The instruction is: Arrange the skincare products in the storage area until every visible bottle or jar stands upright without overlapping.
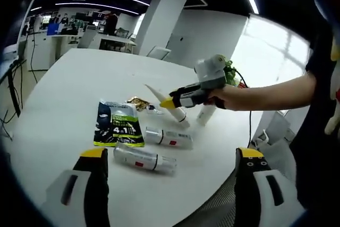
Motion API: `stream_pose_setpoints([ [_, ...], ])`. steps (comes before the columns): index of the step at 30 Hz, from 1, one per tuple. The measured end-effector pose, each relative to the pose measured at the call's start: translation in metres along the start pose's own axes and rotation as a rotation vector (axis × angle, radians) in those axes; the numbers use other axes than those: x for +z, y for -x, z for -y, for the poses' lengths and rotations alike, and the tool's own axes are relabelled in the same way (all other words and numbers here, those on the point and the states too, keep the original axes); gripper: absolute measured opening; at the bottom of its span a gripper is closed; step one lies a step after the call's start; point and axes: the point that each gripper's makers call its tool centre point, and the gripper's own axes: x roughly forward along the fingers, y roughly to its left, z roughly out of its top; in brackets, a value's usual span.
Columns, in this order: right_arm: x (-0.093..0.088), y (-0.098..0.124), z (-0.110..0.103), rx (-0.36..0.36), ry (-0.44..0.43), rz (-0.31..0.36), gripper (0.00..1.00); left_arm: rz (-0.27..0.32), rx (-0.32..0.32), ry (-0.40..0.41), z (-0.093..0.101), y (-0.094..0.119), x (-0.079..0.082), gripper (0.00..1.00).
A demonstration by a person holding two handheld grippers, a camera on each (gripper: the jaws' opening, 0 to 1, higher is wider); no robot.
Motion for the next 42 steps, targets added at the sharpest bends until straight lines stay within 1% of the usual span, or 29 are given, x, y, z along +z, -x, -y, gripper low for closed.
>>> stream_pose_setpoints([
  [3, 0.006, 0.012, -0.011, 0.015, -0.002, 0.031, 0.3, 0.014, -0.005, 0.003, 0.003, 0.0, 0.005, 0.92],
  [9, 0.01, 0.03, -0.024, 0.029, -0.006, 0.064, 0.29, 0.014, -0.017, -0.019, 0.013, 0.0, 0.009, 0.91],
  [11, 0.008, 0.033, -0.028, 0.035, -0.01, 0.075, 0.29, 0.018, -0.022, -0.028, 0.017, -0.001, 0.012, 0.91],
  [14, 0.006, 0.045, -0.036, 0.043, -0.012, 0.089, 0.29, 0.025, -0.029, -0.041, 0.022, -0.002, 0.017, 0.91],
  [16, 0.005, 0.052, -0.041, 0.047, -0.013, 0.096, 0.29, 0.034, -0.034, -0.048, 0.03, -0.003, 0.022, 0.91],
  [20, 0.003, 0.062, -0.048, 0.055, -0.026, 0.116, 0.29, 0.049, -0.038, -0.059, 0.034, -0.004, 0.029, 0.9],
  [27, 0.003, 0.088, -0.066, 0.066, -0.029, 0.159, 0.29, 0.102, -0.041, -0.031, 0.042, -0.006, 0.047, 0.89],
  [29, 0.002, 0.091, -0.069, 0.068, -0.027, 0.166, 0.29, 0.11, -0.051, -0.024, 0.046, -0.006, 0.051, 0.87],
  [30, 0.003, 0.099, -0.074, 0.07, -0.018, 0.177, 0.29, 0.112, -0.053, -0.021, 0.048, -0.006, 0.052, 0.86],
  [32, 0.004, 0.108, -0.081, 0.07, -0.013, 0.187, 0.29, 0.111, -0.055, -0.019, 0.05, -0.007, 0.051, 0.85],
  [35, 0.005, 0.115, -0.089, 0.076, -0.015, 0.206, 0.29, 0.109, -0.06, -0.016, 0.056, -0.009, 0.05, 0.83],
  [36, 0.007, 0.12, -0.093, 0.083, -0.015, 0.215, 0.29, 0.112, -0.075, -0.011, 0.06, -0.009, 0.051, 0.82],
  [38, 0.009, 0.125, -0.099, 0.098, -0.03, 0.233, 0.29, 0.119, -0.095, -0.001, 0.065, -0.01, 0.052, 0.77],
  [40, 0.01, 0.128, -0.102, 0.103, -0.022, 0.239, 0.29, 0.129, -0.11, 0.006, 0.071, -0.01, 0.055, 0.71],
  [42, 0.011, 0.133, -0.106, 0.105, -0.01, 0.242, 0.29, 0.133, -0.118, -0.004, 0.074, -0.011, 0.056, 0.66],
])
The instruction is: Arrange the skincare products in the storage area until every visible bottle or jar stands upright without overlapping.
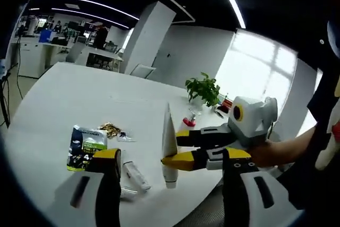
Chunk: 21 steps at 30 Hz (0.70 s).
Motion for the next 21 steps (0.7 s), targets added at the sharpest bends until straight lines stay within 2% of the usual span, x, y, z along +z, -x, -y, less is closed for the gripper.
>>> stream_pose_setpoints([
  [5, 0.006, 0.011, -0.012, 0.015, 0.016, 0.019, 0.29, 0.013, -0.011, -0.022, 0.009, -0.005, 0.004, 0.58],
  [9, 0.013, 0.018, -0.019, 0.018, 0.031, 0.038, 0.29, 0.022, -0.021, -0.015, 0.018, -0.013, 0.003, 0.47],
  [14, 0.02, 0.024, -0.025, 0.029, 0.044, 0.059, 0.3, 0.058, 0.0, -0.048, 0.025, -0.018, 0.011, 0.34],
  [21, 0.028, 0.032, -0.032, 0.032, 0.059, 0.083, 0.3, 0.074, 0.013, -0.098, 0.03, -0.019, 0.016, 0.22],
])
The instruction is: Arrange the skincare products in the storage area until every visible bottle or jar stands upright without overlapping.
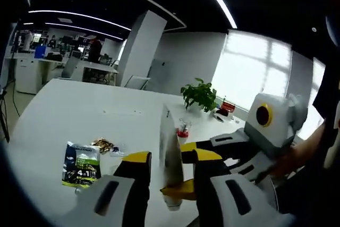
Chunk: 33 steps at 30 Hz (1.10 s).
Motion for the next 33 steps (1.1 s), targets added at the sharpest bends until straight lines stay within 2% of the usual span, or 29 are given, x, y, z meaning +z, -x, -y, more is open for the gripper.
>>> stream_pose_setpoints([
  [5, 0.002, 0.007, 0.0, -0.017, 0.008, 0.002, 0.3, 0.005, 0.016, -0.033, 0.005, -0.002, 0.002, 0.13],
  [9, 0.004, 0.013, 0.003, -0.041, 0.012, 0.0, 0.3, 0.007, 0.007, -0.093, 0.018, -0.004, 0.008, 0.13],
  [11, 0.006, 0.018, 0.005, -0.052, 0.015, 0.003, 0.3, 0.002, 0.008, -0.094, 0.02, -0.006, 0.01, 0.13],
  [13, 0.006, 0.021, 0.008, -0.055, 0.003, 0.007, 0.3, -0.003, 0.001, -0.075, 0.021, -0.007, 0.012, 0.12],
  [15, 0.011, 0.025, 0.01, -0.066, -0.019, 0.029, 0.31, 0.012, -0.01, -0.002, 0.022, -0.007, 0.016, 0.1],
  [17, 0.012, 0.029, 0.011, -0.057, -0.027, 0.037, 0.31, -0.005, -0.017, 0.041, 0.019, -0.006, 0.016, 0.08],
  [19, 0.011, 0.03, 0.009, -0.032, -0.06, 0.044, 0.31, -0.03, -0.056, 0.054, 0.019, -0.006, 0.013, 0.07],
  [20, 0.01, 0.031, 0.009, -0.017, -0.07, 0.043, 0.31, -0.045, -0.068, 0.024, 0.021, -0.007, 0.012, 0.07],
  [23, 0.011, 0.035, 0.008, 0.012, -0.099, 0.071, 0.31, -0.055, -0.106, 0.024, 0.027, -0.006, 0.013, 0.06],
  [27, 0.008, 0.045, 0.008, 0.056, -0.157, 0.092, 0.32, -0.028, -0.246, 0.105, 0.041, -0.003, 0.029, 0.06],
  [28, 0.013, 0.049, 0.006, 0.079, -0.174, 0.127, 0.33, -0.026, -0.28, 0.1, 0.043, -0.003, 0.034, 0.06],
  [33, 0.025, 0.06, 0.007, 0.21, -0.185, 0.177, 0.3, -0.048, -0.453, 0.045, 0.067, -0.001, 0.047, 0.06],
])
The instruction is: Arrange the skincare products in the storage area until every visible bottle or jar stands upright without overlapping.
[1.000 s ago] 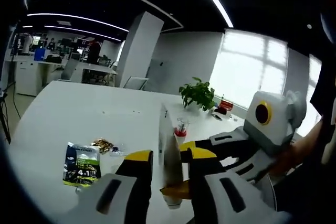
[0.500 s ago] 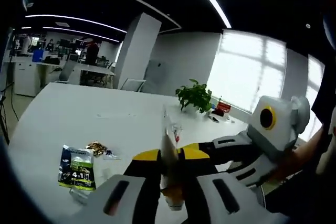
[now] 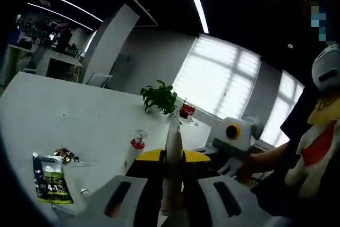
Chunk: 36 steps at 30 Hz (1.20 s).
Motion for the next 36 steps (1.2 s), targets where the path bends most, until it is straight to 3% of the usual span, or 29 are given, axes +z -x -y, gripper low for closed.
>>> stream_pose_setpoints([
  [4, 0.011, 0.01, -0.01, 0.133, -0.018, 0.025, 0.28, -0.051, -0.144, -0.08, 0.028, -0.008, 0.007, 0.07],
  [8, 0.018, 0.018, -0.013, 0.179, 0.023, 0.03, 0.25, -0.098, -0.217, -0.145, 0.042, -0.016, 0.009, 0.07],
  [14, 0.021, 0.027, -0.008, 0.158, 0.041, 0.068, 0.22, -0.121, -0.237, -0.179, 0.046, -0.027, 0.013, 0.08],
  [18, 0.021, 0.032, -0.006, 0.156, 0.011, 0.089, 0.21, -0.131, -0.243, -0.286, 0.053, -0.035, 0.01, 0.09],
  [21, 0.017, 0.032, -0.007, 0.16, 0.017, 0.076, 0.21, -0.173, -0.242, -0.297, 0.054, -0.036, 0.005, 0.1],
  [28, 0.012, 0.03, -0.004, 0.157, 0.042, 0.054, 0.21, -0.263, -0.211, -0.421, 0.049, -0.037, -0.001, 0.12],
  [36, 0.007, 0.028, 0.006, 0.142, 0.082, 0.016, 0.21, -0.328, -0.203, -0.501, 0.044, -0.042, -0.006, 0.13],
])
